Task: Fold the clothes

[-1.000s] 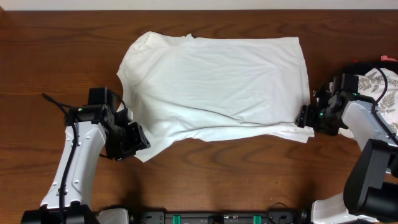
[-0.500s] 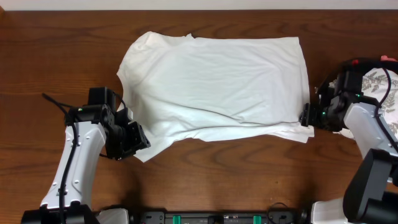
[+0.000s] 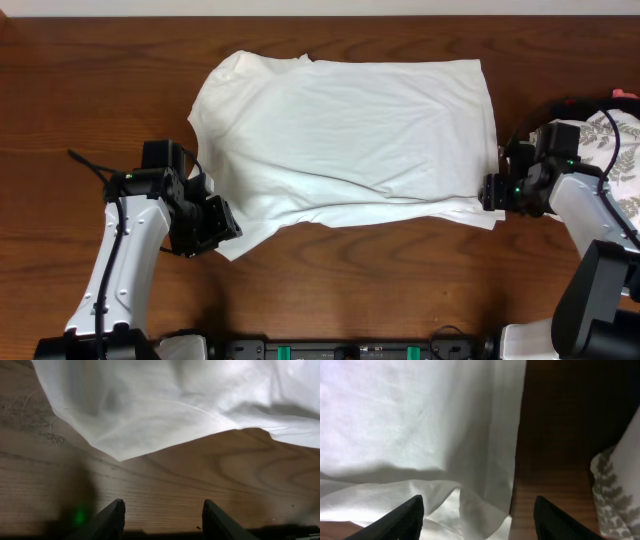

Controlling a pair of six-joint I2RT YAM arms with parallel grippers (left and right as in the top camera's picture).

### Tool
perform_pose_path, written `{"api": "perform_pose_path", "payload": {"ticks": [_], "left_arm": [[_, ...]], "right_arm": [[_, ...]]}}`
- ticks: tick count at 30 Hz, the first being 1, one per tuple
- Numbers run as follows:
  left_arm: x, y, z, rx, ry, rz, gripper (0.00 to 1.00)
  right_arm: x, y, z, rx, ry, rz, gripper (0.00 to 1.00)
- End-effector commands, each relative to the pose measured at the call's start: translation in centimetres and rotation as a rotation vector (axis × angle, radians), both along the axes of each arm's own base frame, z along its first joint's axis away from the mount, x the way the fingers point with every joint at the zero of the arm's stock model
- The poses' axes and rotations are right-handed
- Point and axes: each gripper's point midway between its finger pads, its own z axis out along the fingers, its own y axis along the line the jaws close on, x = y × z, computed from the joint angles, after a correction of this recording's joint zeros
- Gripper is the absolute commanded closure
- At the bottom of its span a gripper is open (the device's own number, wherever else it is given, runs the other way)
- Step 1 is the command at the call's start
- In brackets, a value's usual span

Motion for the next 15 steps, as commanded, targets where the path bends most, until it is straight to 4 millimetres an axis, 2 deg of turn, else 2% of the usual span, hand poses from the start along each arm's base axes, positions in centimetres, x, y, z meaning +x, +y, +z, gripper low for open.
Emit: {"api": "perform_pose_path", "payload": {"ticks": [1, 3, 4, 15], "left_arm": [[-0.11, -0.13, 0.09, -0.006, -0.003, -0.003, 0.50], [-0.06, -0.12, 0.08, -0.005, -0.006, -0.003, 0.50], [-0.04, -0.12, 0.08, -0.005, -0.006, -0.003, 0.50], [0.06, -0.11, 0.08, -0.005, -0.011, -0.003, 0.50]], "right_arm": [[-0.03, 0.19, 0.01, -0.024, -0.022, 0.104, 0.35], [-0.05, 0.19, 0.00, -0.035, -0.025, 0.144, 0.44], [-0.05, 0.19, 0.00, -0.036, -0.025, 0.148, 0.45], [-0.36, 0.71, -0.03, -0.007, -0.017, 0.155, 0.49]]}}
